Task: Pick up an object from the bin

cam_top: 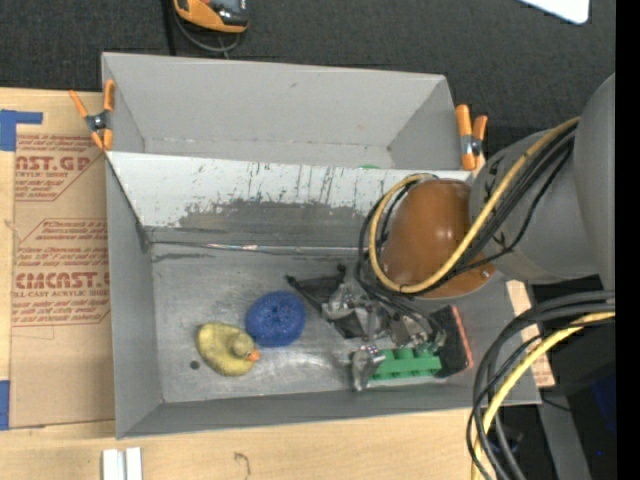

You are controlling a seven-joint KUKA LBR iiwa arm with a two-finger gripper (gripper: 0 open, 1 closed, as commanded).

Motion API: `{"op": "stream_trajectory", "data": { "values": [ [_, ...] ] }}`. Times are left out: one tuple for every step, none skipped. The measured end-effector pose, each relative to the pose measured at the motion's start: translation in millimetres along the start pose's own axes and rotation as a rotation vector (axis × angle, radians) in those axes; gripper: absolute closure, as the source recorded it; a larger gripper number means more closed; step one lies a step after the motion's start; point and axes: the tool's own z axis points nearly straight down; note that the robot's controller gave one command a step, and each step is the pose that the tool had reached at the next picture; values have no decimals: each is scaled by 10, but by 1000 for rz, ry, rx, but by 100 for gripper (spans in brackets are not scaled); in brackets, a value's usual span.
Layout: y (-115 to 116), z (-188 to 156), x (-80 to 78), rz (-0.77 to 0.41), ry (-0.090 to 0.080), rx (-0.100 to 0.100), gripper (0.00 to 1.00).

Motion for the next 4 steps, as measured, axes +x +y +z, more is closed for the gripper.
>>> {"op": "stream_trajectory", "data": {
  "values": [
    [-245,-69,18,-183,0,6,0],
    [-648,-40,-498,13,-3,2,100],
    [-648,-40,-498,14,-3,2,100],
    [-619,-1563,-519,-89,-6,6,100]
  ]
}}
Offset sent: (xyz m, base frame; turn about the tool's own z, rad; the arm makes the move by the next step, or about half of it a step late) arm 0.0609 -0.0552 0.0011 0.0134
